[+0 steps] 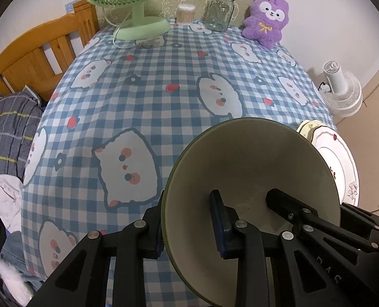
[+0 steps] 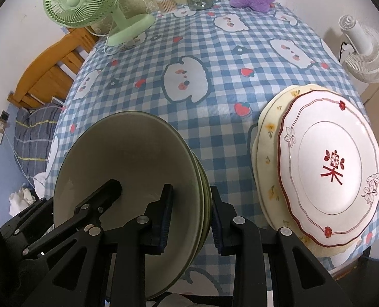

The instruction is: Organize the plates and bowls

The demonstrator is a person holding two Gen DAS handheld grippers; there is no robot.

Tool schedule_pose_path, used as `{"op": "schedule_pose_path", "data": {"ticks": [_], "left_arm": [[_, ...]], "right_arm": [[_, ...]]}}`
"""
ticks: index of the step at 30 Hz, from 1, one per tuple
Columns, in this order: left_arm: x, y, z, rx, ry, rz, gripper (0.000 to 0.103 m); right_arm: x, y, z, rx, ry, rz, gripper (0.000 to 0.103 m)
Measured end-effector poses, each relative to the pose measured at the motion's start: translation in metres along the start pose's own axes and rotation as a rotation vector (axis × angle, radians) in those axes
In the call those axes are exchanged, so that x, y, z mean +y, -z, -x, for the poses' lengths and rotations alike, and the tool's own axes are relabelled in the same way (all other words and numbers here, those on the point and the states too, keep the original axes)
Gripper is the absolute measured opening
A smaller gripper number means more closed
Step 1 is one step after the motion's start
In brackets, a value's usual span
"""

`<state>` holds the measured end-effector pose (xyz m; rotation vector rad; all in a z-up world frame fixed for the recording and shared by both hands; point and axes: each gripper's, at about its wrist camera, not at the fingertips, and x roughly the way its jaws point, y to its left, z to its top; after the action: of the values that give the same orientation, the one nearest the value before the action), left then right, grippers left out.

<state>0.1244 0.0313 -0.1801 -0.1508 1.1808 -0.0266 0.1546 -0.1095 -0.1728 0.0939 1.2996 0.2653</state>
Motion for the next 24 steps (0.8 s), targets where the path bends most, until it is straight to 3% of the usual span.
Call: {"op": "schedule_pose_path", "data": {"ticks": [15,24], "left_arm": [[-0.008,-0.011,0.039,-0.085,-0.002,-0.035,0.027],[-0.035,-0.020,0.047,-0.092,-0.036,-0.015,0.027]], "right_arm": [[0.011,-0.005,0.042,-0.086,0.001,0.003,0.032],[-0.008,-0.017,0.057,-0.090,-0.029,0.028,0.032]]}}
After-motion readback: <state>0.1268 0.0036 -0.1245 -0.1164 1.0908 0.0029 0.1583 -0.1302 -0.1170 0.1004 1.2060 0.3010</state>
